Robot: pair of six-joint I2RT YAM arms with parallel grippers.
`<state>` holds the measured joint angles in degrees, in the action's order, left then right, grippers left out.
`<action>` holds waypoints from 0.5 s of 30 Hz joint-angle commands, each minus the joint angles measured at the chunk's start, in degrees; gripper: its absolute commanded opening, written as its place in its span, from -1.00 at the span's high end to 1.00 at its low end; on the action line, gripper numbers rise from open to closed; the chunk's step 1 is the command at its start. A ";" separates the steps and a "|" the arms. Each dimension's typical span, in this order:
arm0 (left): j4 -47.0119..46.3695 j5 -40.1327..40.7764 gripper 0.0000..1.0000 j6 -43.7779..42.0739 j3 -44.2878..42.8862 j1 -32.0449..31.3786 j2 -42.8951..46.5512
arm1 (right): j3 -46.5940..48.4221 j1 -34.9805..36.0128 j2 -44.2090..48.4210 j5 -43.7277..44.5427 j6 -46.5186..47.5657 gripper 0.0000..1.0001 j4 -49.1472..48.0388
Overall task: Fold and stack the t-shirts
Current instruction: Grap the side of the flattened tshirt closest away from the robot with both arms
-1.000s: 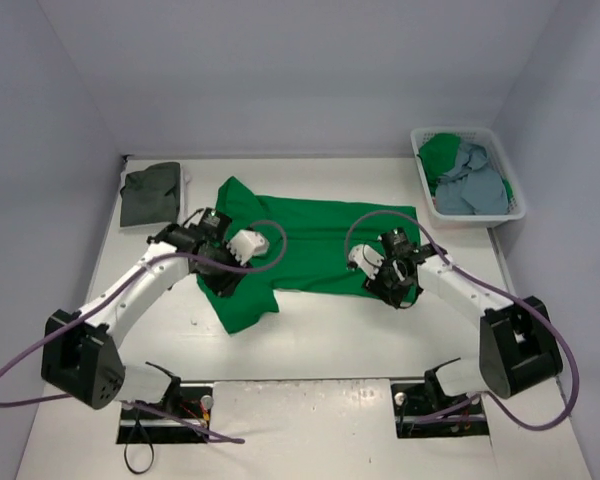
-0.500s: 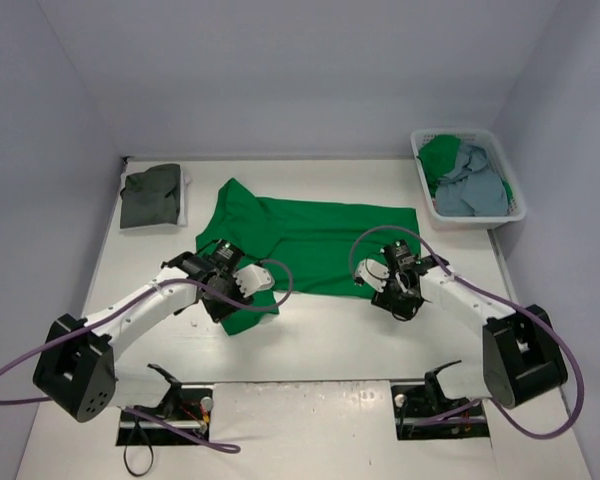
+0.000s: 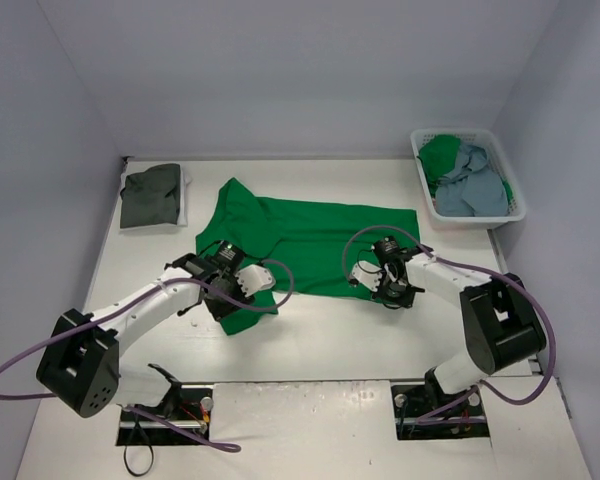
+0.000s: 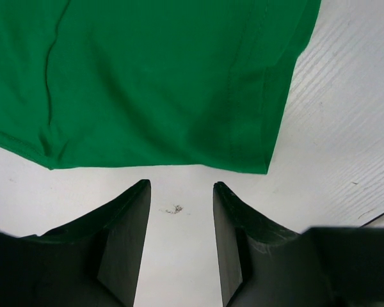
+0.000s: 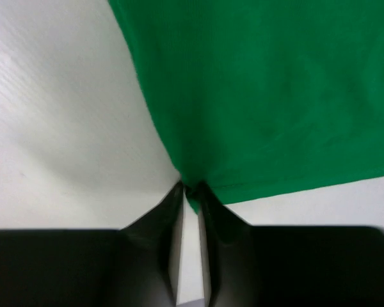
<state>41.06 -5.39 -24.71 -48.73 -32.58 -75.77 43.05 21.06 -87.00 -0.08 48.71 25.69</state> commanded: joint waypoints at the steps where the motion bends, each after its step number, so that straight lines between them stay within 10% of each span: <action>1: -2.29 0.64 0.22 -0.78 -0.58 -0.12 0.09 | 0.19 0.03 -2.73 -3.00 -0.19 1.00 -2.14; 12: 1.48 -6.02 0.00 -5.96 -0.66 -0.21 -0.96 | -0.77 0.03 -1.06 -2.65 -0.89 1.00 -1.88; 15: 1.66 -7.88 -0.34 -6.49 -0.93 -0.99 -1.49 | -0.16 0.04 -1.50 -2.82 -1.42 1.00 -1.96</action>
<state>41.23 -10.17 -28.99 -48.01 -32.67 -77.10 43.55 21.06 -87.77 0.19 48.05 25.45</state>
